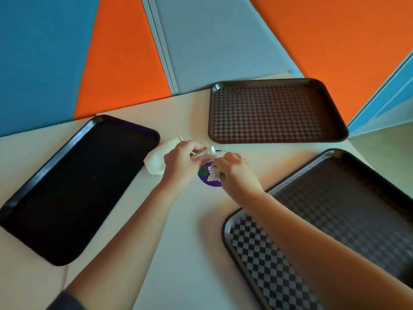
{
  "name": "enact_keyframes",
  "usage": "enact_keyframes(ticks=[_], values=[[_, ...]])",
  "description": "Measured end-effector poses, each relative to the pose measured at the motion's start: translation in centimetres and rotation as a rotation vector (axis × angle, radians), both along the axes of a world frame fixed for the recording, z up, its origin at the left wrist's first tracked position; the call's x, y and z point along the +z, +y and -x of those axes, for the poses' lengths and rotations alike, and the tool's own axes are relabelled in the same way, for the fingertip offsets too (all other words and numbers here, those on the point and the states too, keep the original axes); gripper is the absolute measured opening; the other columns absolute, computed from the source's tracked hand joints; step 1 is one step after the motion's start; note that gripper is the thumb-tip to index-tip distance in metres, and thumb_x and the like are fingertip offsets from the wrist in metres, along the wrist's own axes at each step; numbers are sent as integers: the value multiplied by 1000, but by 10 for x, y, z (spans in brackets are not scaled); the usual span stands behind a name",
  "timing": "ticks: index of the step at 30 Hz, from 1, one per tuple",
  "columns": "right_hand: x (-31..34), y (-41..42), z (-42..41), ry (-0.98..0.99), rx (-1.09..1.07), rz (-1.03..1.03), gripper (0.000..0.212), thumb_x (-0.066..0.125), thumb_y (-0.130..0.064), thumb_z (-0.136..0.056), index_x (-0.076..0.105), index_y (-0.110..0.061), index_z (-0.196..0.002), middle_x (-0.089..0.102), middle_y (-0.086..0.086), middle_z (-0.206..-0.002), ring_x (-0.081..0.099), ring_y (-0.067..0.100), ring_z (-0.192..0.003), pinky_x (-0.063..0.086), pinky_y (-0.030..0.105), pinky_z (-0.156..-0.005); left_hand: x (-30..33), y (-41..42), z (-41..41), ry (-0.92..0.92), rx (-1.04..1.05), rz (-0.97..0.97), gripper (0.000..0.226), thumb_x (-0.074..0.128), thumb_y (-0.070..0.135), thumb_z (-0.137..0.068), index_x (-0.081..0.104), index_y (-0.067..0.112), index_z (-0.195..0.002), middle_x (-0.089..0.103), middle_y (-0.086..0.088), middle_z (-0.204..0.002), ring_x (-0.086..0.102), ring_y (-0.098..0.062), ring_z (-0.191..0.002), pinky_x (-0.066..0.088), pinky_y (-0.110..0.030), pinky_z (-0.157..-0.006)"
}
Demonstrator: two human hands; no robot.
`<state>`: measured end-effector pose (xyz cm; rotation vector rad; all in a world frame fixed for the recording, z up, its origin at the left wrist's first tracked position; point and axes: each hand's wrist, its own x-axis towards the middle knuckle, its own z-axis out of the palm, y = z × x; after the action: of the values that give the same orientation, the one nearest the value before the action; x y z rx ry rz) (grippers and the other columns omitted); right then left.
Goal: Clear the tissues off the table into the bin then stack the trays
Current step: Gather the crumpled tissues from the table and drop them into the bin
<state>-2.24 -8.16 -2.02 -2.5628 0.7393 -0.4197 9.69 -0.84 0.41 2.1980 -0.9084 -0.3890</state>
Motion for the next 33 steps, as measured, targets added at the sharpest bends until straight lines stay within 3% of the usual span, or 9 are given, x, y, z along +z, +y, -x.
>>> enact_keyframes(ticks=[4, 7, 11, 14, 21, 27, 30, 33], values=[[12, 31, 48, 31, -54, 7, 27, 54, -6, -86, 65, -9, -111, 63, 14, -107, 54, 33, -103, 43, 41, -87, 8, 33, 43, 35, -106, 31, 26, 72, 35, -79, 68, 15, -96, 63, 4, -97, 58, -7, -85, 42, -6, -66], [17, 50, 79, 32, -81, 0, 28, 52, -4, -86, 66, -10, -109, 62, 13, -106, 53, 34, -104, 43, 42, -89, 9, 52, 71, 12, -152, 40, 29, 70, 36, -80, 68, 13, -97, 62, 3, -97, 57, -7, -86, 39, 1, -65], [22, 68, 127, 26, -136, 14, 28, 54, -4, -86, 65, -11, -111, 62, 12, -107, 53, 34, -105, 42, 41, -88, 11, 68, 111, -33, -201, 55, 26, 71, 35, -80, 69, 12, -91, 63, 1, -92, 57, -9, -79, 38, -1, -64], [26, 73, 163, 18, -173, 20, 28, 51, -7, -89, 63, -12, -114, 61, 11, -111, 53, 32, -108, 42, 41, -90, 17, 69, 141, -48, -232, 38, 23, 72, 32, -80, 68, 14, -93, 62, 1, -97, 58, -11, -84, 38, 1, -65], [24, 74, 264, 6, -256, -9, 28, 55, -15, -92, 60, -19, -119, 58, 6, -119, 51, 24, -114, 41, 38, -96, 20, 68, 232, -198, -335, 36, 22, 69, 32, -82, 67, 18, -99, 57, 2, -101, 50, -9, -92, 40, -13, -68], [11, 66, 381, -6, -357, -55, 27, 50, -7, -90, 64, -11, -113, 59, 13, -109, 51, 31, -104, 48, 40, -83, 8, 44, 351, -264, -475, 115, 20, 72, 27, -80, 70, 15, -95, 59, -1, -98, 52, -8, -88, 35, -3, -68], [-4, 60, 447, -8, -446, -98, 27, 52, -4, -88, 65, -7, -111, 59, 17, -108, 52, 33, -104, 48, 39, -81, -8, 24, 416, -200, -535, 123, 19, 73, 25, -78, 68, 15, -93, 55, 2, -93, 52, -9, -81, 37, -7, -65], [-21, 55, 511, -58, -564, -134, 28, 49, -5, -81, 69, -1, -99, 61, 23, -96, 58, 39, -91, 51, 39, -72, -32, 0, 480, -142, -601, 80, 21, 75, 14, -75, 63, 10, -91, 52, 0, -94, 50, -12, -76, 42, -12, -65]])
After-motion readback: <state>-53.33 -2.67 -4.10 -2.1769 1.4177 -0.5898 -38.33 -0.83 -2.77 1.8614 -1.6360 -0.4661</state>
